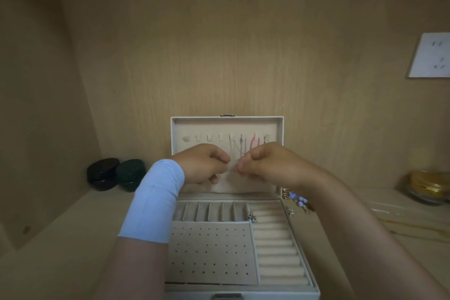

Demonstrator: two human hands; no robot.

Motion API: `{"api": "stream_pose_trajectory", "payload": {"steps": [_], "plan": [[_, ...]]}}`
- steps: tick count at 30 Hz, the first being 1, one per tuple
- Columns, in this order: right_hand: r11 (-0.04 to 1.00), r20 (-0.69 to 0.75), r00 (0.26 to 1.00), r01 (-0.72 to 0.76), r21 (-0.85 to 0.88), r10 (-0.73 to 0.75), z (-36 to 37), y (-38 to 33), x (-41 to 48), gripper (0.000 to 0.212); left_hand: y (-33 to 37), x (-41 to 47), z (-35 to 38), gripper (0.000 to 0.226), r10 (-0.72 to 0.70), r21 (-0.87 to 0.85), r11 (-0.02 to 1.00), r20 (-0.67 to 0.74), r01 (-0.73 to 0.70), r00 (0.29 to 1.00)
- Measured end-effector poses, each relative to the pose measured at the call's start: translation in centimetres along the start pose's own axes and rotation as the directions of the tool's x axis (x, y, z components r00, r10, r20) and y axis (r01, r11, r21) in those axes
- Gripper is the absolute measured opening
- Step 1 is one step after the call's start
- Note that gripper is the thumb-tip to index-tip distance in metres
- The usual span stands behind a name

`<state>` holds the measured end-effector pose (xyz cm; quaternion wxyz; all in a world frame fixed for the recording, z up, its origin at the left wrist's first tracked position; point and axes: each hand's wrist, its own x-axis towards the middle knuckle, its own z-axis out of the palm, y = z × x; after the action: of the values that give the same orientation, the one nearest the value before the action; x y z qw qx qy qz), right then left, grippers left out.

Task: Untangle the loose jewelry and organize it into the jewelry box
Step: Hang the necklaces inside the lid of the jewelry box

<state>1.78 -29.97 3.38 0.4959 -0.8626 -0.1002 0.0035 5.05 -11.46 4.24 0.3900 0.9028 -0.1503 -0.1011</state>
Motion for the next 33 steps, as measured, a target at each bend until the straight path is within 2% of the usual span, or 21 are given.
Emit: {"api": "stream_pose_trajectory", "payload": {"steps": [6, 8, 10, 13, 15, 17, 19, 20, 22, 25, 28, 31, 33], "plan": [[0.98, -0.191, 0.972, 0.107, -0.171, -0.139, -1.0, -0.1, 0.3, 0.017, 0.9, 0.3, 2.4, 0.021, 0.136, -0.302, 0.951, 0.21, -0.068, 0.968], [0.979, -0.236, 0.959, 0.119, -0.163, -0.156, -1.0, 0.1, 0.6, 0.017, 1.0, 0.2, 2.6, 0.015, 0.154, -0.313, 0.947, 0.236, -0.075, 0.959], [0.99, -0.242, 0.962, 0.112, -0.086, -0.13, -1.2, 0.3, 0.8, 0.017, 1.1, 0.0, 2.4, 0.011, 0.15, -0.277, 0.957, 0.231, -0.083, 0.961], [0.99, -0.228, 0.967, 0.086, -0.11, -0.11, -1.7, 0.5, 0.8, 0.018, 1.1, -0.4, 1.3, 0.01, 0.111, -0.252, 0.965, 0.152, -0.07, 0.982], [0.977, -0.149, 0.987, 0.03, -0.212, -0.063, -1.7, 0.4, 0.4, 0.018, 0.9, -0.8, 0.5, 0.01, 0.095, -0.224, 0.972, 0.109, -0.068, 0.99], [0.965, 0.019, 0.999, -0.024, -0.262, 0.03, -1.4, 0.2, -0.2, 0.015, 1.0, -1.1, -0.2, 0.009, 0.09, -0.195, 0.978, 0.067, -0.075, 0.994], [0.979, 0.152, 0.986, -0.033, -0.201, 0.064, -0.5, 0.2, -0.4, 0.012, 1.1, -1.2, -0.5, 0.008, 0.081, -0.173, 0.982, 0.007, -0.079, 0.997], [0.988, 0.174, 0.984, -0.018, -0.151, 0.045, 0.0, 0.3, -0.4, 0.009, 1.2, -1.2, -0.6, 0.007, 0.086, -0.163, 0.983, -0.023, -0.088, 0.996], [0.996, 0.133, 0.991, 0.031, -0.083, -0.02, 0.9, 0.4, -0.1, 0.007, 1.3, -1.3, -0.7, 0.006, 0.106, -0.15, 0.982, -0.061, -0.114, 0.992], [0.997, -0.02, 0.997, 0.079, 0.016, -0.079, 1.5, 0.5, 0.6, 0.022, 1.5, -1.4, -0.8, 0.008, 0.129, -0.126, 0.982, -0.088, -0.139, 0.988], [0.994, -0.114, 0.988, 0.104, 0.017, -0.101, 1.1, 0.5, 0.7, 0.027, 1.3, -1.4, -1.0, 0.011, 0.133, -0.116, 0.982, -0.131, -0.149, 0.982], [0.992, -0.2, 0.973, 0.121, 0.021, -0.115, 0.6, 0.4, 0.8, 0.022, 0.8, -1.1, -1.0, 0.016, 0.087, -0.039, 0.995, -0.15, -0.094, 0.985], [0.989, -0.256, 0.958, 0.145, 0.032, -0.132, 0.4, 0.3, 0.9, 0.021, 0.5, -0.9, -0.7, 0.018, 0.052, 0.048, 0.998, -0.113, -0.047, 0.992]]}}
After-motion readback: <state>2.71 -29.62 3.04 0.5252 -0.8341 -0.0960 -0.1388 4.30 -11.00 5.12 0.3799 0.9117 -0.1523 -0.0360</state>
